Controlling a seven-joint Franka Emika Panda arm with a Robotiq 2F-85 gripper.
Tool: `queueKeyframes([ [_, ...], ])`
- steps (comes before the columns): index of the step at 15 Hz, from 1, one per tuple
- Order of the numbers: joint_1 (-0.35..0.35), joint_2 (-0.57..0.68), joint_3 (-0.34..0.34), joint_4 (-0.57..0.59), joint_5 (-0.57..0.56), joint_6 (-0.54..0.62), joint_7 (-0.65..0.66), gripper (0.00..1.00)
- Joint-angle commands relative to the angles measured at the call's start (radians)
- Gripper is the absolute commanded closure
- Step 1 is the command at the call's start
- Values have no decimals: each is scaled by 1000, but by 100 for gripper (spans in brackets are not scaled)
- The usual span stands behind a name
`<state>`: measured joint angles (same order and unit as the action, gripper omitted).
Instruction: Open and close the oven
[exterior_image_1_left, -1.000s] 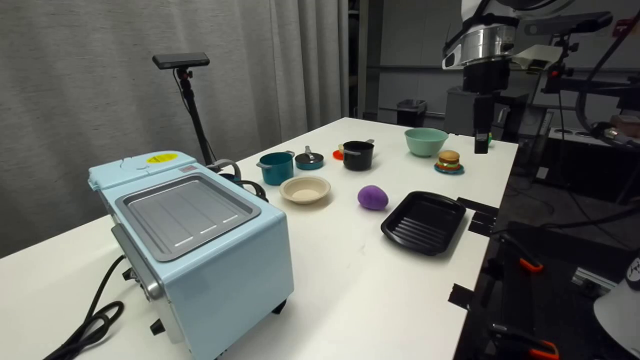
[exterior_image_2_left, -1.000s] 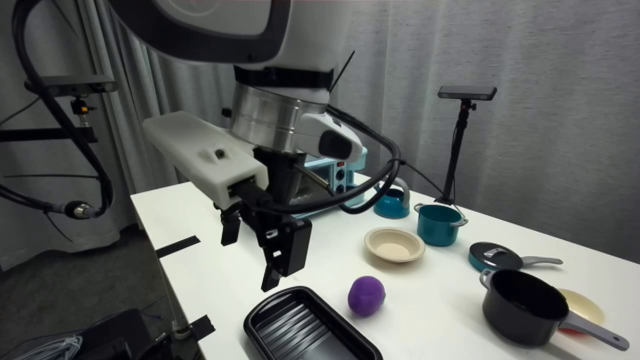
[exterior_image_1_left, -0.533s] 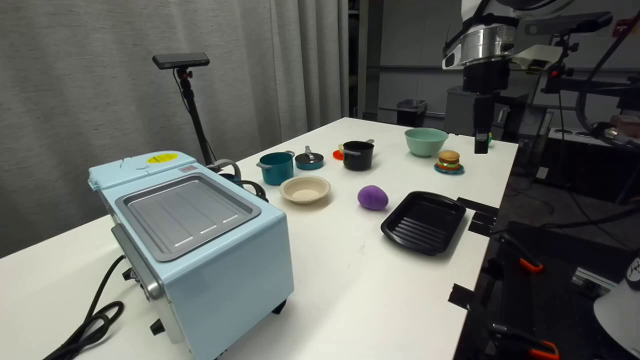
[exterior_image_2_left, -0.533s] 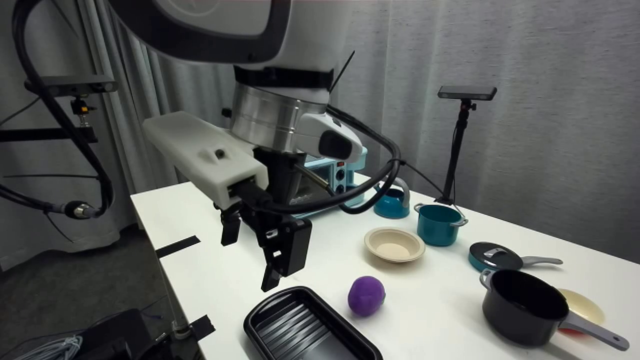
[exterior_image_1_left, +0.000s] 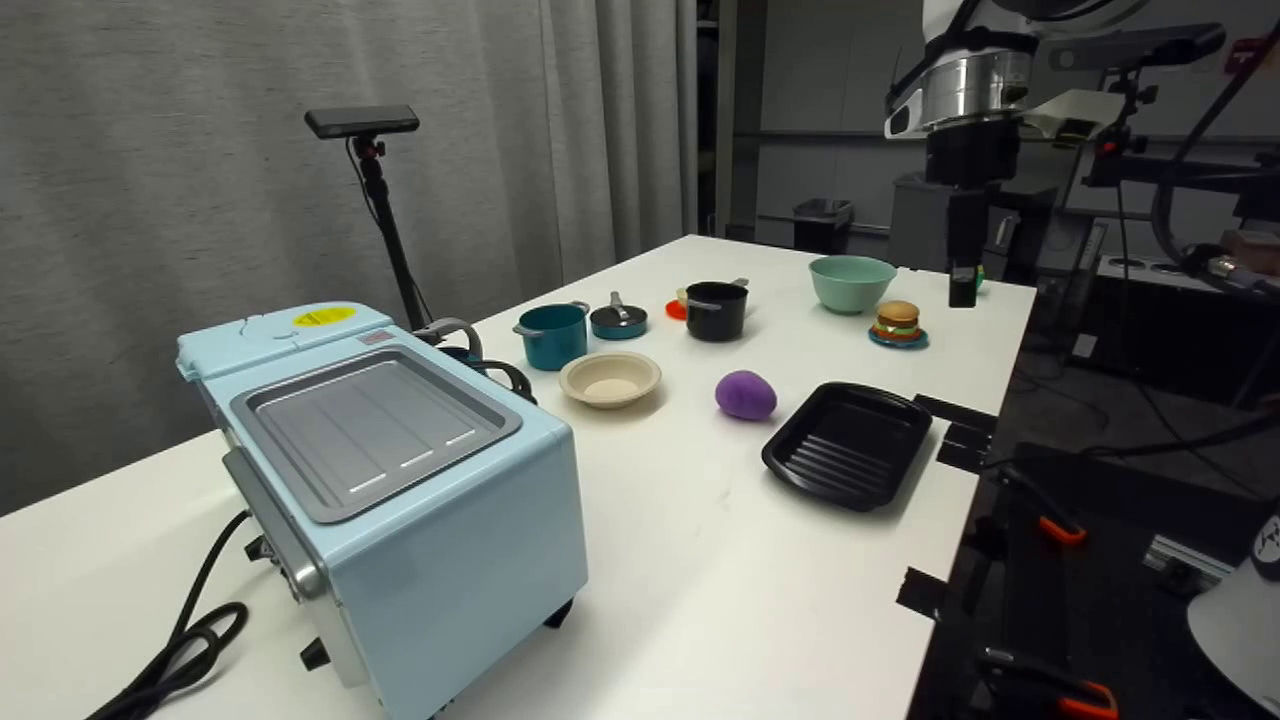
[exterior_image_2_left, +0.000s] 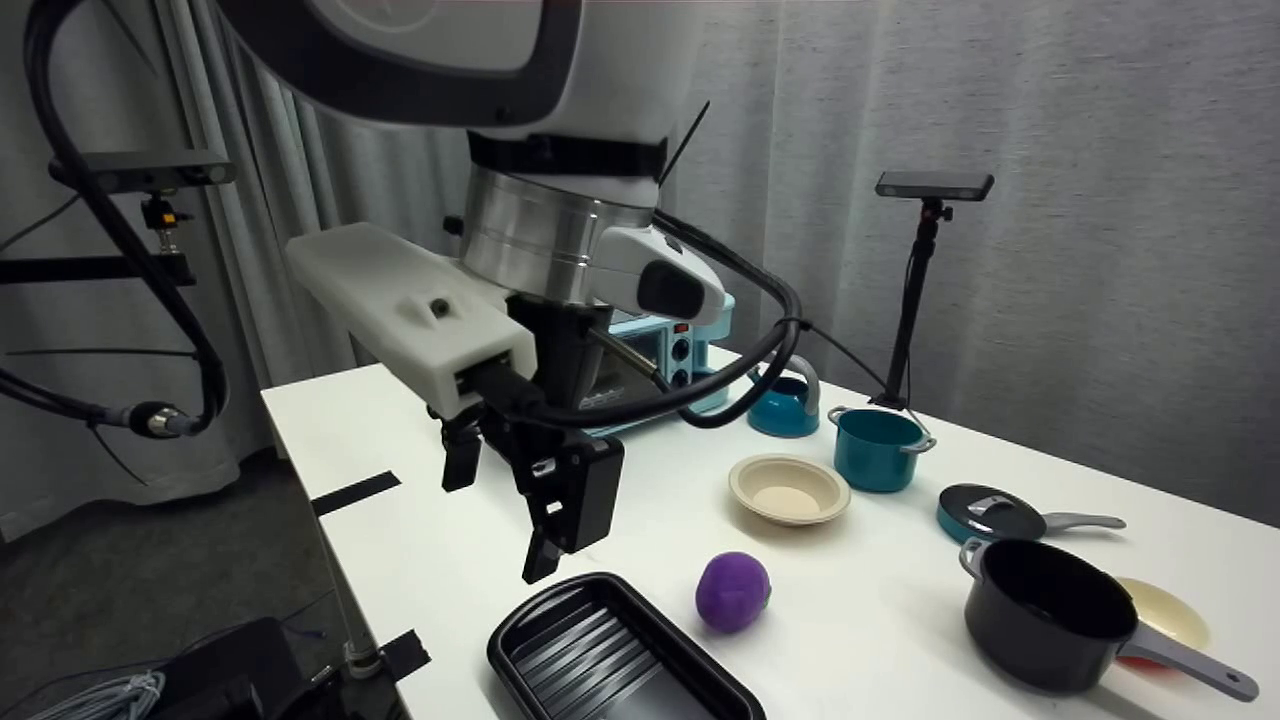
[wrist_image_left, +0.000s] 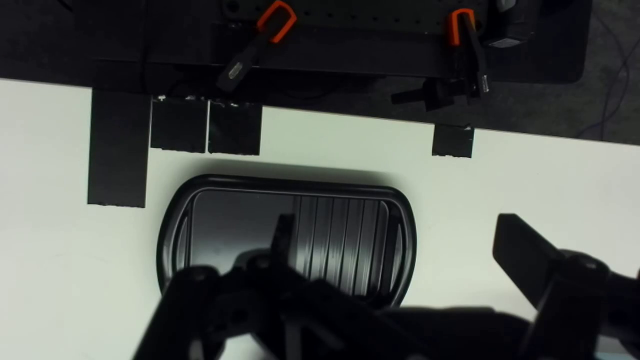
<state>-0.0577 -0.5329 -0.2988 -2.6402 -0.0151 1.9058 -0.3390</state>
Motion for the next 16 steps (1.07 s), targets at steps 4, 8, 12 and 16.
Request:
queueKeyframes([
  [4, -25, 4, 24, 2, 12, -3, -11, 0],
  [8, -25, 4, 24, 2, 12, -3, -11, 0],
  [12, -25, 4, 24, 2, 12, -3, -11, 0],
  [16, -15, 20, 36, 18, 16, -3, -10, 0],
])
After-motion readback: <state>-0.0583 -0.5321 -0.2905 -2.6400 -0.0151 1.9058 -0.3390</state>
